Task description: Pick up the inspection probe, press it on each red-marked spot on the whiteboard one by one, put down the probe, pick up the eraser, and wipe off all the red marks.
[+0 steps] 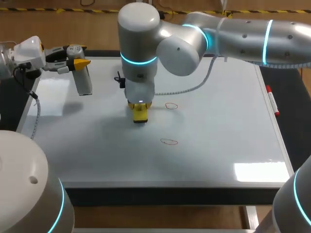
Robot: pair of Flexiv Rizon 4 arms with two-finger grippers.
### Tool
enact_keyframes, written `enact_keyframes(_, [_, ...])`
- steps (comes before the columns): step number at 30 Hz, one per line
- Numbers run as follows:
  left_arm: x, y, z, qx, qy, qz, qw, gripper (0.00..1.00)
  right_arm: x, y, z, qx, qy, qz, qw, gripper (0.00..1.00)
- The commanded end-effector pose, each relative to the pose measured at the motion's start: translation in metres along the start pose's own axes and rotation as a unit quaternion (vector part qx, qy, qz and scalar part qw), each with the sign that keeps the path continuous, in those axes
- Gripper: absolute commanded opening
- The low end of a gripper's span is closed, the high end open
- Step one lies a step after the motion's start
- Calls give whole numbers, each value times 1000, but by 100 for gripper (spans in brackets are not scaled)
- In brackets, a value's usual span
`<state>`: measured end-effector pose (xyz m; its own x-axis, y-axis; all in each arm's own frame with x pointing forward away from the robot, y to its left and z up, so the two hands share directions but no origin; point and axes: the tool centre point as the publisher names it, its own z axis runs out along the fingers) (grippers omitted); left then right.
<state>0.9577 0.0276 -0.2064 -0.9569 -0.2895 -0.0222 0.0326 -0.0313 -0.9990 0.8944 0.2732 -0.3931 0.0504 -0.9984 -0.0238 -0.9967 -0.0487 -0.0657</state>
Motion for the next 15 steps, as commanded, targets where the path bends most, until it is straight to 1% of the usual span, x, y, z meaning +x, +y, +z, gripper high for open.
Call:
enact_keyframes(1, [0,-2,0,-1,-1,0,1000,0,23,-7,-22,11,3,1,1000,0])
enact_keyframes(4, [0,-2,0,-1,-1,0,1000,0,34,-16,-25,14,10,12,1000,0])
enact_keyframes(9, [0,-2,0,-1,-1,0,1000,0,53,-27,-30,14,3,29,999,0])
enact_keyframes(12, [0,-2,0,-1,-1,0,1000,0,69,-33,-35,19,1,43,999,0])
enact_keyframes(14, [0,-2,0,-1,-1,0,1000,0,84,-38,-38,18,-3,58,998,0])
enact_keyframes(15, [0,-2,0,-1,-1,0,1000,0,91,-40,-38,22,2,66,998,0])
